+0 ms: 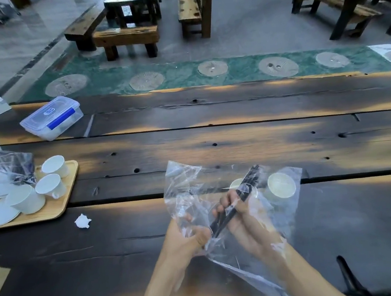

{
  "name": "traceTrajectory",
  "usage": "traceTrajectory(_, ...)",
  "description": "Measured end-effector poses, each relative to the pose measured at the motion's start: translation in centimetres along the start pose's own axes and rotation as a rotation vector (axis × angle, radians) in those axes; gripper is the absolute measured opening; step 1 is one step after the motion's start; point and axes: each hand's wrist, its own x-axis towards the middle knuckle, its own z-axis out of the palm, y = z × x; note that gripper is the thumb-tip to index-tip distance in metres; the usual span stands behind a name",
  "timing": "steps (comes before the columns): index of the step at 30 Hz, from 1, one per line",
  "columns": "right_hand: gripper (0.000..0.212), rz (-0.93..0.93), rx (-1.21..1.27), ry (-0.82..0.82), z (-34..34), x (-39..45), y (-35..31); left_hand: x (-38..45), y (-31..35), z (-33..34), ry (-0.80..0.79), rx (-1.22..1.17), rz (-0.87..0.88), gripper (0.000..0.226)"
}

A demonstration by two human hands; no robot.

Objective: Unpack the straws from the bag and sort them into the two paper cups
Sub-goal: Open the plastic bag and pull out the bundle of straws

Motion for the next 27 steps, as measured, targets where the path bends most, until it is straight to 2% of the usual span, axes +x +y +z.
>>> traceTrajectory(1, 0.017, -0.016, 0.013, -0.072, 0.3, 0.1, 0.1, -0.1, 0.0, -0.1, -0.036, 0.022, -0.007, 0.098)
traceTrajectory(4, 0.031, 0.023, -0.020, 0.103, -0.1, 0.5, 0.3, -0.1, 0.2, -0.5, -0.034, 0.010, -0.008, 0.077)
traceTrajectory(6, 0.030, 0.006, -0.009, 0.113, -0.6, 0.3, 0.3, 0.0, 0.0, -1.0, 0.025, -0.018, -0.008, 0.065)
traceTrajectory(10, 0.061, -0.024, -0.003, 0.095, -1.3, 2.0, 0.4, 0.7, -0.9, -2.3, 0.154, -0.074, 0.012, 0.042)
traceTrajectory(12, 0.067, -0.030, 0.024, 0.055, -1.2, 2.3, 0.2, 1.0, -1.1, -2.8, 0.193, -0.109, 0.026, 0.033)
traceTrajectory(13, 0.058, -0.033, -0.017, 0.071, -0.6, 2.2, -0.2, 1.0, -1.1, -3.0, 0.220, -0.128, 0.033, 0.030)
traceTrajectory(15, 0.022, -0.072, -0.086, 0.169, -0.2, 2.7, -1.1, 1.2, -1.0, -4.0, 0.303, -0.189, 0.054, 0.025)
traceTrajectory(16, 0.016, -0.080, -0.100, 0.199, 0.2, 2.8, -1.8, 1.4, -0.9, -4.7, 0.350, -0.223, 0.070, 0.025)
traceTrajectory(20, 0.020, -0.007, -0.122, 0.179, 1.1, 3.3, -2.3, 2.3, -1.0, -7.1, 0.413, -0.283, 0.129, 0.026)
traceTrajectory(24, 0.016, 0.090, -0.220, 0.165, 1.4, 4.1, -0.8, 2.9, -1.2, -7.3, 0.380, -0.308, 0.101, 0.027)
traceTrajectory(27, 0.014, 0.115, -0.263, 0.160, 1.6, 5.0, -0.4, 3.3, -1.8, -9.0, 0.450, -0.380, 0.088, 0.022)
